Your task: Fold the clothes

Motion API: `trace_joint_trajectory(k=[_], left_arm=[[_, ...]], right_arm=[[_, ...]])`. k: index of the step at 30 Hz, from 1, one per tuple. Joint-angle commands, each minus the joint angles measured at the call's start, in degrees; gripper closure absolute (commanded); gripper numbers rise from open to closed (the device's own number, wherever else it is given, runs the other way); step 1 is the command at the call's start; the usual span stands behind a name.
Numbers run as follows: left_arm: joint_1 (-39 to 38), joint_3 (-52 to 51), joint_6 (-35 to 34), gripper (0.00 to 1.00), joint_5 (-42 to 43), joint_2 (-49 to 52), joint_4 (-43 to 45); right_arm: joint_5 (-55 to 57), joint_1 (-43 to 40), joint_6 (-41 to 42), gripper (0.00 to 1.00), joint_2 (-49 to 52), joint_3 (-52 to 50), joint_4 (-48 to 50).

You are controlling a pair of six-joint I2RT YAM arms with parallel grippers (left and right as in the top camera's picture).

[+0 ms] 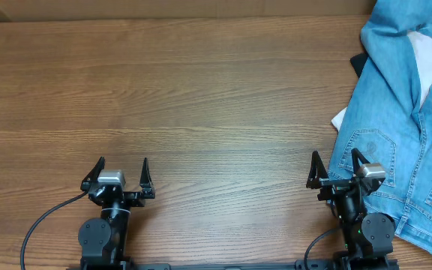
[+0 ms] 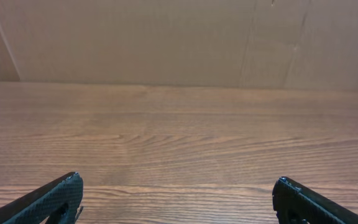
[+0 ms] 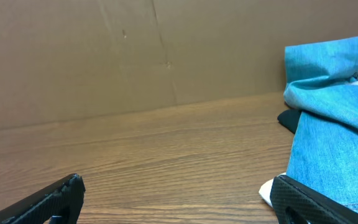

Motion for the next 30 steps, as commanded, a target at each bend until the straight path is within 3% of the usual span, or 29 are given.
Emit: trace_joint_trajectory(k=[1,12,19,25,30], left_arm=[[-0.4,0.0,-4.6,0.00,-0.4,-0.5,-0.3],[-0.4,8.5,-6.5,0.00,-0.4,4.2,-4.9],[-0.4,18.5,-6.5,0.00,-0.4,17.9,-6.4],[-0.4,30.0,-6.6,0.00,0.4,33.2,-18.7],[-0.4,37.3,-6.6,0.00,4.3,44.1,-27.3]], right_arm=[[-0.3,-0.1,0.0,0.00,-0.4,-0.5,0.1],[0.7,-0.1,0.0,0.00,6.6,8.3,-2.4],[4.0,-0.1,0.0,0.00,19.8,21.5,-11.0],[4.7,-0.2,2.1,0.00,36.0,33.0,-25.6],[3.6,-0.2,3.3,0.00,47.6,36.0,-30.0]])
